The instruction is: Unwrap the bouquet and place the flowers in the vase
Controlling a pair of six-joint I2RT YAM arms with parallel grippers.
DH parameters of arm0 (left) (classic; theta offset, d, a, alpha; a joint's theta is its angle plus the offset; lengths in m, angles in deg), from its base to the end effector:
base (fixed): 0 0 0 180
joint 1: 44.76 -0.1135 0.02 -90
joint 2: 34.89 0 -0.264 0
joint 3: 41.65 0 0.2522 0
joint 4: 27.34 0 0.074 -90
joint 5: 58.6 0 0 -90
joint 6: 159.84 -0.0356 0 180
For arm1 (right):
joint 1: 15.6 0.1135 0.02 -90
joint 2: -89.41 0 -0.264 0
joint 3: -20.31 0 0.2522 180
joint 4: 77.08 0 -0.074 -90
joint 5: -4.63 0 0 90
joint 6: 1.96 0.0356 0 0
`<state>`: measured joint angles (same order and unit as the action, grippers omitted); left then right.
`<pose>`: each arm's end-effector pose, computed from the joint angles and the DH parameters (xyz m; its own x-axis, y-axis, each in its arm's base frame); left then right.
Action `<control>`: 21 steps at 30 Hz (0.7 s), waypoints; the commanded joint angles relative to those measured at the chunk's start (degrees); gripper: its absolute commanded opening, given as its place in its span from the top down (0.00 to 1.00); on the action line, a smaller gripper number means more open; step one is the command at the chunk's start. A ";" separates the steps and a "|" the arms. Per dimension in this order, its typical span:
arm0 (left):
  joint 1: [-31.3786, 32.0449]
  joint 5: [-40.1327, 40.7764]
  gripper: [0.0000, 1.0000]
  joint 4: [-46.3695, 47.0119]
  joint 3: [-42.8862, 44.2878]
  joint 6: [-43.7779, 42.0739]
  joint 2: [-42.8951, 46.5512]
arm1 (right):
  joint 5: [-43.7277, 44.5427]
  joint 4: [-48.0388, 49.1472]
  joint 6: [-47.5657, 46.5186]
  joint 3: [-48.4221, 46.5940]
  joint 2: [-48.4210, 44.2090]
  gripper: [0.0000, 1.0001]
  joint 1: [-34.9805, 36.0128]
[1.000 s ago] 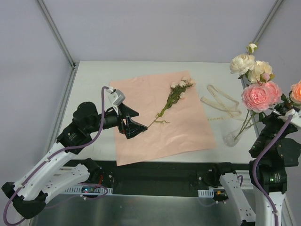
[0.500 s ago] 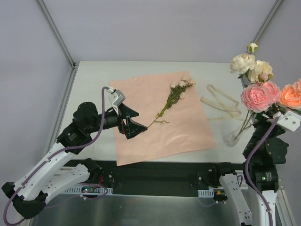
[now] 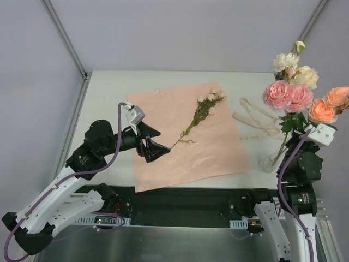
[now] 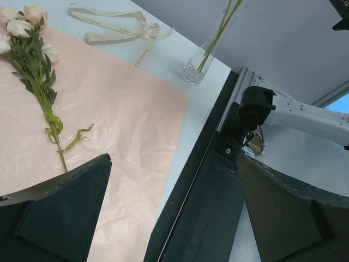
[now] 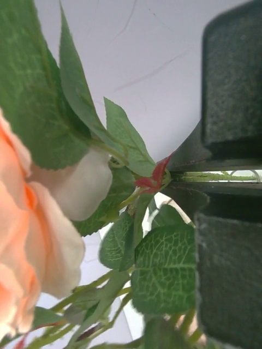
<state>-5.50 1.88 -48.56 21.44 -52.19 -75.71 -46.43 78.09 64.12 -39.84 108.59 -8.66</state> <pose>0.1117 -0.1139 0.3836 -0.2691 -0.1208 -0.9555 0.8926 0.3414 -0.2945 0.0610 -0.0151 0.3939 0.0474 -0.3119 -0.9489 0.5738 0.7861 -0.2298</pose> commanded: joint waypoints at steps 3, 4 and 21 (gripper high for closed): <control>-0.42 -0.28 0.01 2.81 -0.19 -1.21 0.83 | -0.09 -0.36 1.69 2.26 -0.54 1.00 -0.26; -0.42 -0.28 0.01 2.72 -0.28 -1.30 0.91 | 0.08 -0.36 1.77 2.62 -0.63 1.00 -0.35; -0.51 0.25 0.01 2.72 -1.33 -0.86 3.29 | -1.05 -5.36 7.57 8.42 -9.41 1.00 -0.35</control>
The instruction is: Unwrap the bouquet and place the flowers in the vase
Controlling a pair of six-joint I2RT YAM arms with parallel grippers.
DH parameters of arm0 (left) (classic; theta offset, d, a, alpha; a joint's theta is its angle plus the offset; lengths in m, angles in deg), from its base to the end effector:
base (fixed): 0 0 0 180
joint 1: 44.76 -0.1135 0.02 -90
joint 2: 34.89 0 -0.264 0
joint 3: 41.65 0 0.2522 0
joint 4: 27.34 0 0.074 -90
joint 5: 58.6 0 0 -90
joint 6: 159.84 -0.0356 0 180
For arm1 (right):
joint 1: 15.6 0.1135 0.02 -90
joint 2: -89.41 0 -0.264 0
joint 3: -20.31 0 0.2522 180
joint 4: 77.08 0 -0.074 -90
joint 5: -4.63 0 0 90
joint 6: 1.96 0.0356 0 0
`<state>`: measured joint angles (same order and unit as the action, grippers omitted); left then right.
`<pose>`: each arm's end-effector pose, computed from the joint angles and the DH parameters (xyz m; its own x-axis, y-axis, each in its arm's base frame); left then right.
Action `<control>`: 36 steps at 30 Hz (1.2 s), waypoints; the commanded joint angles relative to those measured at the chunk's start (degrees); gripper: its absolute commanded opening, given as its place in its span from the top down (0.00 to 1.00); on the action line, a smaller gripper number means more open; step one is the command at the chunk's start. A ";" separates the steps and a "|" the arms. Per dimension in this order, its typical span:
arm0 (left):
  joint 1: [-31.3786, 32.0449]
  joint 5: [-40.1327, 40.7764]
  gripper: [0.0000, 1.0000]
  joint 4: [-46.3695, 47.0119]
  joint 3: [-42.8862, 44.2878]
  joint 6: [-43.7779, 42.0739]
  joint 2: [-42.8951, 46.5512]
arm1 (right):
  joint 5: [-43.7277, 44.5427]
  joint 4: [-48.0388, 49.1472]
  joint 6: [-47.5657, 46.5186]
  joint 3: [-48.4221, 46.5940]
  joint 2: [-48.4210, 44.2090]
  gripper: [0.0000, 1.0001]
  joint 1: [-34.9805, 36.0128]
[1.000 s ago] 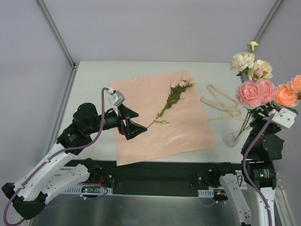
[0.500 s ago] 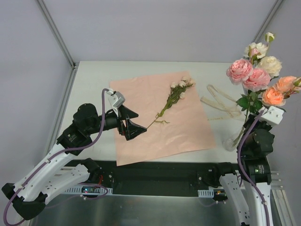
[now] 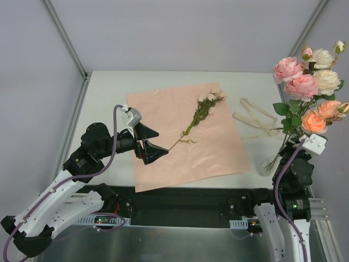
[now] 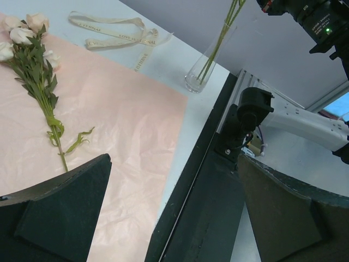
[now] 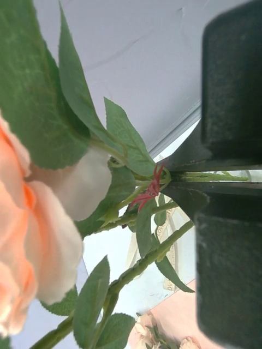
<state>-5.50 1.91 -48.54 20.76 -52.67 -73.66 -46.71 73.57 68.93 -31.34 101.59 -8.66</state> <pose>0.1051 -0.1086 0.3844 -0.2435 -0.1328 -0.9608 0.8999 0.3386 -0.2749 0.0591 -0.0152 0.3474 -0.0042 -0.2580 -0.9661 0.5448 0.8096 -0.2186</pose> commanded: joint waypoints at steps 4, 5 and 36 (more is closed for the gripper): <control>-0.51 0.23 0.01 2.78 -1.01 -0.21 1.41 | -1.56 -3.82 5.75 0.36 -4.01 1.00 -0.35; -0.42 0.14 0.01 2.70 -1.01 -0.21 1.50 | -1.74 -4.26 6.19 0.27 -3.92 0.99 -0.35; -0.42 0.67 0.01 2.78 -1.27 0.14 -1.67 | 0.19 -13.84 9.88 -5.00 -2.78 0.29 -0.35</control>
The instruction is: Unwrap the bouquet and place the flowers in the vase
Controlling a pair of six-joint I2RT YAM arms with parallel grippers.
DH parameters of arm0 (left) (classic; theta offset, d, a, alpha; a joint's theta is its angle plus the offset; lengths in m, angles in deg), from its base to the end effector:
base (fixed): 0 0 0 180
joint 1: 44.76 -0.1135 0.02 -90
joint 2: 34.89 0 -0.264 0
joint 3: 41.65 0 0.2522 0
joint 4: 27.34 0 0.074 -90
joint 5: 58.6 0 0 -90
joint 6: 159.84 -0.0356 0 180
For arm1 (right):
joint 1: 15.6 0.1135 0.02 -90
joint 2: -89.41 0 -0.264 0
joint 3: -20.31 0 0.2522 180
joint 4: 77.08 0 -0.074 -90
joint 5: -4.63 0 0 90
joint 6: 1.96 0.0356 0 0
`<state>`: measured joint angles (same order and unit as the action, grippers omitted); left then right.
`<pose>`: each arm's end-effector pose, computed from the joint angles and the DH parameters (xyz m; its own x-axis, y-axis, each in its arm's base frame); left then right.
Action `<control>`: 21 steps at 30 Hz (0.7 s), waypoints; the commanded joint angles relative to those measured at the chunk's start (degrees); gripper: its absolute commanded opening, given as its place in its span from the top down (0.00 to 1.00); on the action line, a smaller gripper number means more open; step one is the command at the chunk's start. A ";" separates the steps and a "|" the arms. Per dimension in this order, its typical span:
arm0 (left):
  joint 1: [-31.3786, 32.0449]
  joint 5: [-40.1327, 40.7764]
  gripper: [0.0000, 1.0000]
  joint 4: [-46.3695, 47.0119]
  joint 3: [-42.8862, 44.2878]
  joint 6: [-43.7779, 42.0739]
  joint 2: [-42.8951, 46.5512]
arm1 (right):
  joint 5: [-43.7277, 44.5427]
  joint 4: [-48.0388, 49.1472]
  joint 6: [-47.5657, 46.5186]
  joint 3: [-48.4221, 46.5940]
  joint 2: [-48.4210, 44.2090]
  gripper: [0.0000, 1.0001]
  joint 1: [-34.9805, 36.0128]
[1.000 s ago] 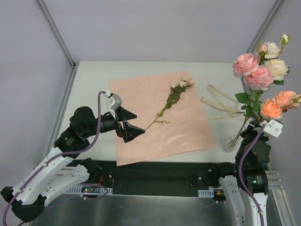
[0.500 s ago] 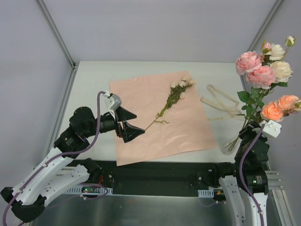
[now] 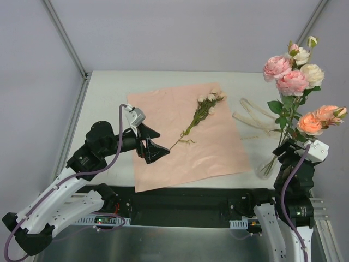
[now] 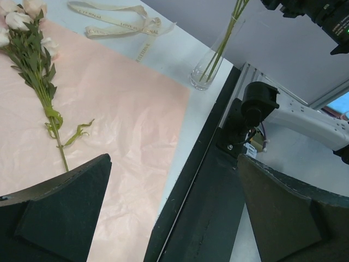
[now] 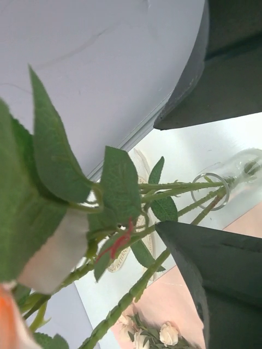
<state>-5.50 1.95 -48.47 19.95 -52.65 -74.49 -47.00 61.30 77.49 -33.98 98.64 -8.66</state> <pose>0.1093 -0.1119 0.3779 -0.2641 -0.1165 -0.9574 0.8936 0.3441 -0.2884 0.0417 -0.0172 0.3405 -0.0367 -0.1491 -0.9881 0.5225 0.8400 -0.1461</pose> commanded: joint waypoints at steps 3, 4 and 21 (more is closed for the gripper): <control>-0.42 0.36 0.01 3.07 -0.37 0.30 -1.54 | 0.74 -2.29 1.41 -2.44 -0.36 0.28 -0.35; -0.51 0.36 0.01 3.24 -0.29 0.30 -1.71 | 0.74 -2.46 1.41 -2.53 -0.71 0.28 -0.35; -0.42 0.97 0.02 3.86 -0.64 1.62 -3.21 | 1.00 -9.13 4.92 -6.48 -1.85 0.23 -0.35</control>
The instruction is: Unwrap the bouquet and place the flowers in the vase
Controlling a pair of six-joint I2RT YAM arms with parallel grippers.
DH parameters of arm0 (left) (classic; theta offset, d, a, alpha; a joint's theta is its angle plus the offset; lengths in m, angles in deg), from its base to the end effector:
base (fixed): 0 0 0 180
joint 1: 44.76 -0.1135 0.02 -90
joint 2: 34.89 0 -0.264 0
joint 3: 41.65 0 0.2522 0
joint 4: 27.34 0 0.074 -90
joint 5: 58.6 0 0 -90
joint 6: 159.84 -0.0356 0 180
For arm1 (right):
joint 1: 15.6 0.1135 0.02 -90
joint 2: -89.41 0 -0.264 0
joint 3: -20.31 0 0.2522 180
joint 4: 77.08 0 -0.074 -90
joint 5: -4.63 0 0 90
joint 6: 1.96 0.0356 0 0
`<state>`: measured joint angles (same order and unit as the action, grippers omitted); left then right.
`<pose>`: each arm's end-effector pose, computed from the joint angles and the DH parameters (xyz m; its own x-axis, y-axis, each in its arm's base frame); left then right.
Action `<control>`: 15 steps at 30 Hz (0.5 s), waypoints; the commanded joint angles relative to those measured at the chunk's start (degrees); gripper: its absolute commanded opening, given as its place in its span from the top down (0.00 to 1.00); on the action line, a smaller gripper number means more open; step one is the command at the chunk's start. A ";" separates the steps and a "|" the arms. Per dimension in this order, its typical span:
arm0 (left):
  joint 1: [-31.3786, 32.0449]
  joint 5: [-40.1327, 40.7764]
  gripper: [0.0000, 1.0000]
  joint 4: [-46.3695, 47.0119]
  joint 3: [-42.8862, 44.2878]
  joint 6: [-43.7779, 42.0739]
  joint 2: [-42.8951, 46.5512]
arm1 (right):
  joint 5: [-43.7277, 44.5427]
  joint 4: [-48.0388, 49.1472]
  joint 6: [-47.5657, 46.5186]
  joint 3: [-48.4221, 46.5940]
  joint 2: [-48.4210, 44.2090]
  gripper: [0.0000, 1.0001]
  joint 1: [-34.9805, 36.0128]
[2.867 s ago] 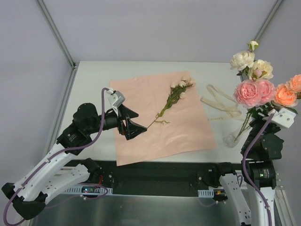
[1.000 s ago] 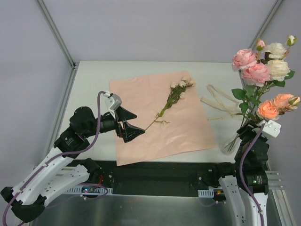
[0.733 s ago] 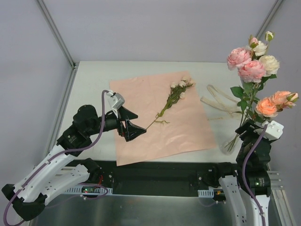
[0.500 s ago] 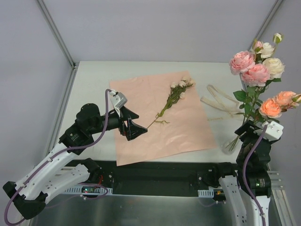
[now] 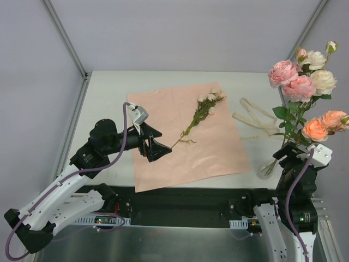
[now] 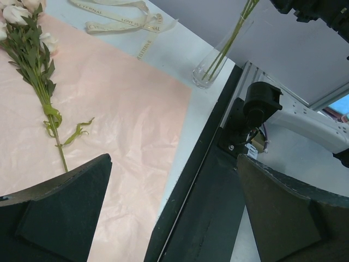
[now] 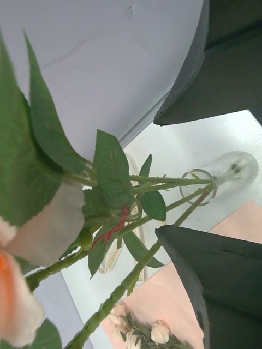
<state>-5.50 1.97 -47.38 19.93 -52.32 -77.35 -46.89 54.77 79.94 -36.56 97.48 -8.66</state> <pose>0.1194 -0.1202 0.3726 -0.2923 -0.0997 -0.9511 0.8846 0.3497 -0.3085 0.0291 -0.0188 0.3415 -0.0626 -0.1187 -0.9910 0.5194 0.8440 -0.1339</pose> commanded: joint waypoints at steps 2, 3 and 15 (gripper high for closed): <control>-0.51 1.66 0.03 2.77 -0.79 1.99 -0.87 | 1.07 -4.44 2.91 -4.96 -0.69 0.20 -0.26; -0.42 1.92 0.03 2.68 -0.88 2.17 -1.13 | 1.07 -5.06 3.00 -5.40 -0.69 0.19 -0.35; -0.51 4.11 0.19 1.02 1.14 4.19 -8.51 | -1.55 -15.52 4.67 -12.87 -1.66 0.13 -0.35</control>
<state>-5.50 4.00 -47.34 19.91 -49.13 -83.45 -46.89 43.75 83.59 -45.04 96.35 -8.66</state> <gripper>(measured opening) 0.862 0.870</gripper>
